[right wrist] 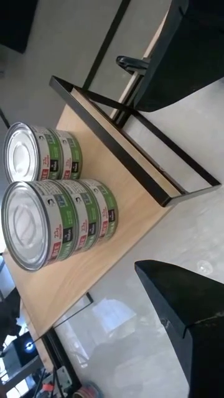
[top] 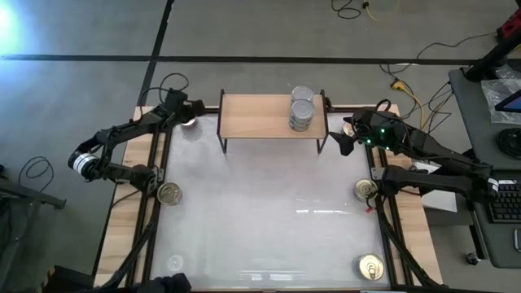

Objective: Stack canned seafood by type on shelf
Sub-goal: Put the top left blue-pink tuna can on the shelf

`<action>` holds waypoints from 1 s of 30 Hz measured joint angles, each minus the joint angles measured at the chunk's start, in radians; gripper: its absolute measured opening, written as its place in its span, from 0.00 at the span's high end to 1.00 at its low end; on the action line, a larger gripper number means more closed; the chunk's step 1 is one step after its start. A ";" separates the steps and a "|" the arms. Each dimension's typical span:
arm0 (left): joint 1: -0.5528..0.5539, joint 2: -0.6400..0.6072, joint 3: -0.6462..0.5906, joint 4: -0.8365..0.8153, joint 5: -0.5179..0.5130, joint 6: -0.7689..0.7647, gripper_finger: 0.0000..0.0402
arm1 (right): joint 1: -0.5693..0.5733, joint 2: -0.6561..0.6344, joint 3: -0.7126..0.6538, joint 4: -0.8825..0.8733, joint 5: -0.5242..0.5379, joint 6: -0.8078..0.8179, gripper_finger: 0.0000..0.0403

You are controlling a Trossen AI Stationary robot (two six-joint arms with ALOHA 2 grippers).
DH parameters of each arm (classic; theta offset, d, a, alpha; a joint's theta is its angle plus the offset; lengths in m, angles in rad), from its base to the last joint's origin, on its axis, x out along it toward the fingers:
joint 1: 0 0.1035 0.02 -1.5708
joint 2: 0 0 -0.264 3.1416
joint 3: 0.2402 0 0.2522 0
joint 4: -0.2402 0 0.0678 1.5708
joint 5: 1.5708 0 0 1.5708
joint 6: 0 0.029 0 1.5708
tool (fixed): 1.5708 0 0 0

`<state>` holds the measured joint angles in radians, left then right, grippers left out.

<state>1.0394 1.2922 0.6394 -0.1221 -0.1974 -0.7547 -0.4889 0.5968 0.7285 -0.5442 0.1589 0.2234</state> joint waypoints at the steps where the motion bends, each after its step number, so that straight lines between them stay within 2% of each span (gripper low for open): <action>1: 0.000 0.000 0.000 0.004 0.000 -0.036 1.00 | 0.000 0.000 0.000 0.000 0.000 0.000 0.01; 7: 0.002 0.000 -0.007 0.009 -0.012 -0.170 1.00 | 0.000 0.000 0.000 0.001 0.000 0.000 0.01; 12: 0.004 0.014 -0.004 0.034 -0.117 -0.379 1.00 | 0.000 0.000 0.000 0.003 0.000 0.000 0.01; 17: -0.002 0.081 0.038 0.024 -0.216 -0.527 1.00 | 0.000 0.000 -0.001 0.003 0.000 0.001 0.01; 24: -0.013 0.206 0.144 -0.113 -0.313 -0.792 1.00 | 0.000 0.000 -0.001 0.003 -0.002 0.001 0.01; 30: -0.041 0.298 0.223 -0.309 -0.302 -1.026 1.00 | 0.000 0.000 -0.001 0.003 -0.003 -0.006 0.01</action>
<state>0.9985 1.5905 0.8619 -0.4307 -0.4992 -1.7810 -0.4889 0.5968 0.7273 -0.5415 0.1561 0.2176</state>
